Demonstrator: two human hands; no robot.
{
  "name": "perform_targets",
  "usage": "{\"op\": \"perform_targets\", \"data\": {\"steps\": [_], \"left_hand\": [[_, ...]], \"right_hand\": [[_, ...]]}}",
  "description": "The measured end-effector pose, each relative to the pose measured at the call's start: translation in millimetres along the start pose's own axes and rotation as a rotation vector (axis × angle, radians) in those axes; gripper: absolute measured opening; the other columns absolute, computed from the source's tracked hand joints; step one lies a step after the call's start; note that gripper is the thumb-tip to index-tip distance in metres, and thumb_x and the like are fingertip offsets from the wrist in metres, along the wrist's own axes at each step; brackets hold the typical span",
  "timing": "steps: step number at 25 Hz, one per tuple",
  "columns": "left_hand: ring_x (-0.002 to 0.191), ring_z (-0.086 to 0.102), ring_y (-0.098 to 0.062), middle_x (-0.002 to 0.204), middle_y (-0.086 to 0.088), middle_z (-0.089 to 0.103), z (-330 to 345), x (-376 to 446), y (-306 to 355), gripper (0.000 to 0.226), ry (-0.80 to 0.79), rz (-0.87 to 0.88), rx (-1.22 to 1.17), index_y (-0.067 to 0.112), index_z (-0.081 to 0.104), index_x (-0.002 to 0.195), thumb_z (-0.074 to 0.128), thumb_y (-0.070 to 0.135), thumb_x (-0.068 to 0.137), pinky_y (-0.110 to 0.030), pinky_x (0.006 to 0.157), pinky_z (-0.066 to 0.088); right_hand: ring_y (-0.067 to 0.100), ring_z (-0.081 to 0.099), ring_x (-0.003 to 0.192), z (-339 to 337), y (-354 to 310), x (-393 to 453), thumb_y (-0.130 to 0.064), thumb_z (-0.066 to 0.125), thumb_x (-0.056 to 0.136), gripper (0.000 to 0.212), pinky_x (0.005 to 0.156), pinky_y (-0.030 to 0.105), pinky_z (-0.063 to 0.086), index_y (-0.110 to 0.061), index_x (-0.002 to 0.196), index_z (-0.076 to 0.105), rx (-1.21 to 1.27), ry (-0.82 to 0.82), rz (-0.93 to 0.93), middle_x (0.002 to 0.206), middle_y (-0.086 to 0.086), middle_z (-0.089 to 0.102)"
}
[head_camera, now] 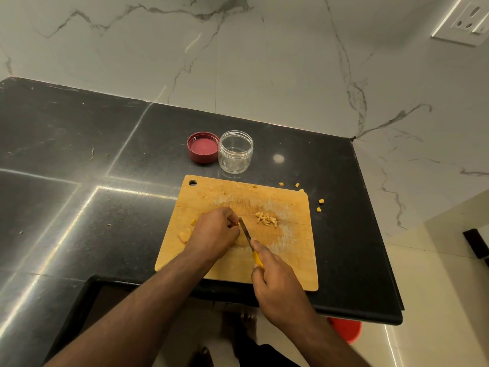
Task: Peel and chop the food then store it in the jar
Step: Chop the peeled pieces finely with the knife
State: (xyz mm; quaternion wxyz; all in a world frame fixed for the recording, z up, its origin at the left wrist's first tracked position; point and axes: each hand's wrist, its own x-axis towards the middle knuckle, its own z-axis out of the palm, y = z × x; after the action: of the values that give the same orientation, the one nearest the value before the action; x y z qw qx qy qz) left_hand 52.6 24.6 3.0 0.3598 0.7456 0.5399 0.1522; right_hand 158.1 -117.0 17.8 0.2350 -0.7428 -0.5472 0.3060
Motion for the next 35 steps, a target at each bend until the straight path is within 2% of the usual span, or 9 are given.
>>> {"op": "perform_targets", "data": {"steps": [9, 18, 23, 28, 31, 33, 35], "left_hand": [[0.075, 0.057, 0.002, 0.081, 0.017, 0.062, 1, 1, -1, 0.012, 0.007, 0.009, -0.001, 0.027, 0.068, 0.094, 0.068, 0.017, 0.088, -0.011, 0.057, 0.038], [0.075, 0.058, -0.001, 0.083, 0.012, 0.066, 2, 3, 1, 0.007, 0.013, -0.015, 0.011, 0.025, 0.069, 0.096, 0.066, 0.022, 0.091, -0.017, 0.057, 0.042], [0.075, 0.059, -0.003, 0.082, 0.012, 0.064, 0, 5, 2, 0.021, 0.008, -0.028, 0.013, 0.023, 0.067, 0.113, 0.065, 0.024, 0.092, -0.022, 0.061, 0.047], [0.074, 0.06, -0.003, 0.095, 0.008, 0.065, -3, 8, 3, 0.026, -0.044, -0.022, 0.027, 0.029, 0.067, 0.118, 0.062, 0.02, 0.094, -0.016, 0.056, 0.046], [0.081, 0.06, -0.006, 0.106, 0.004, 0.07, -8, 11, -2, 0.025, -0.059, -0.024, 0.068, 0.026, 0.068, 0.116, 0.062, 0.017, 0.093, -0.014, 0.06, 0.044], [0.09, 0.06, -0.009, 0.109, 0.002, 0.07, -9, 12, -3, 0.025, -0.058, -0.009, 0.088, 0.024, 0.069, 0.116, 0.063, 0.016, 0.092, -0.017, 0.068, 0.047], [0.095, 0.06, -0.01, 0.114, 0.003, 0.066, -9, 11, -1, 0.027, -0.056, 0.008, 0.116, 0.024, 0.069, 0.118, 0.063, 0.017, 0.092, -0.02, 0.076, 0.049]], "right_hand": [[0.004, 0.034, 0.138, -3, 0, 8, -0.02, 0.037, 0.103, 0.053, 0.112, 0.015, 0.027, -0.024, 0.155, 0.026, -0.061, -0.046, -0.026, 0.154, -0.006, 0.038], [0.008, 0.038, 0.134, 1, -1, 15, -0.021, 0.037, 0.102, 0.054, 0.112, 0.025, 0.034, -0.026, 0.155, 0.025, -0.118, -0.046, -0.005, 0.151, -0.005, 0.041], [0.006, 0.044, 0.129, 4, -3, -11, -0.024, 0.037, 0.103, 0.055, 0.107, 0.026, 0.041, -0.032, 0.155, 0.021, -0.023, -0.058, 0.061, 0.149, -0.008, 0.041], [-0.002, 0.041, 0.127, -6, 2, -24, -0.024, 0.039, 0.104, 0.053, 0.106, 0.016, 0.036, -0.032, 0.154, 0.025, -0.005, -0.005, 0.068, 0.147, -0.014, 0.041], [0.0, 0.042, 0.129, -14, 3, -25, -0.022, 0.04, 0.103, 0.052, 0.108, 0.021, 0.04, -0.031, 0.153, 0.029, 0.061, 0.019, 0.106, 0.149, -0.014, 0.04], [-0.007, 0.04, 0.124, -17, 3, -24, -0.021, 0.041, 0.103, 0.051, 0.101, 0.008, 0.037, -0.032, 0.152, 0.031, 0.087, 0.025, 0.115, 0.15, -0.016, 0.039], [-0.017, 0.043, 0.111, -19, 4, -23, -0.02, 0.041, 0.103, 0.051, 0.087, -0.003, 0.032, -0.034, 0.151, 0.033, 0.124, 0.041, 0.13, 0.148, -0.017, 0.04]]}}
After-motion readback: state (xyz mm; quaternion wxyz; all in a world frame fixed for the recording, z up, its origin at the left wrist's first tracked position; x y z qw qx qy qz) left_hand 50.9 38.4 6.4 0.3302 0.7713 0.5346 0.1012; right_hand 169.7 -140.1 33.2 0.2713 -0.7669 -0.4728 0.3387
